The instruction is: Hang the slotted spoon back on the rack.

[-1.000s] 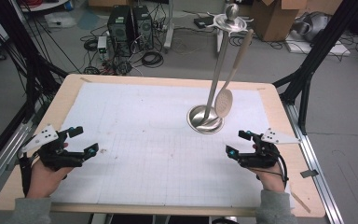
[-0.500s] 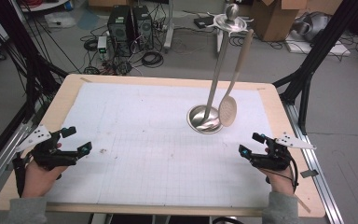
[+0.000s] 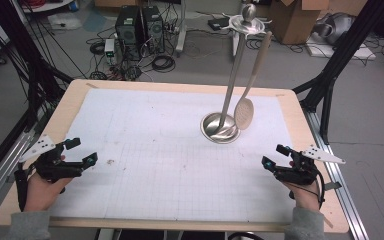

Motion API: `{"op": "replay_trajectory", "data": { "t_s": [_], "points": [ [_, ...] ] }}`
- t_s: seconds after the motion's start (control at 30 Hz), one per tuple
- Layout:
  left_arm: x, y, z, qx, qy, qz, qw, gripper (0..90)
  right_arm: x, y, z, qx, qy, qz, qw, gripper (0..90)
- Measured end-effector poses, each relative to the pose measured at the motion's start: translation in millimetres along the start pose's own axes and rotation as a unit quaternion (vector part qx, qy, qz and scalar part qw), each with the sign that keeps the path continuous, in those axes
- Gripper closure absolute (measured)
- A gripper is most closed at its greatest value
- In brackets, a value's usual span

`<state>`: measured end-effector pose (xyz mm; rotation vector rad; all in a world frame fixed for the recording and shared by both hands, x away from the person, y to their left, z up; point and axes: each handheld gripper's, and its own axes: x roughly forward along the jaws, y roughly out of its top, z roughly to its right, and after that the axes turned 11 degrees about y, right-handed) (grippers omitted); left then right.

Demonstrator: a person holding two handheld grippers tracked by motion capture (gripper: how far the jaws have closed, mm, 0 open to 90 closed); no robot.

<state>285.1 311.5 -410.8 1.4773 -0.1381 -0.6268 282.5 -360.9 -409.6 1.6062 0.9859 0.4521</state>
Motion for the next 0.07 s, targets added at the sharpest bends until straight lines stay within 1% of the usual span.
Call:
{"op": "replay_trajectory", "data": {
  "t_s": [0.03,0.07],
  "points": [
    [2.0,-0.6,0.4,0.001,0.004,-0.007,1.0000,3.5,0.9,0.0,-0.4,0.001,0.000,-0.002,1.0000,11.4],
    [2.0,-0.6,0.4,0.001,0.004,-0.007,1.0000,3.5,1.8,-0.1,-0.4,0.000,-0.001,-0.004,1.0000,11.4]
  ]
}}
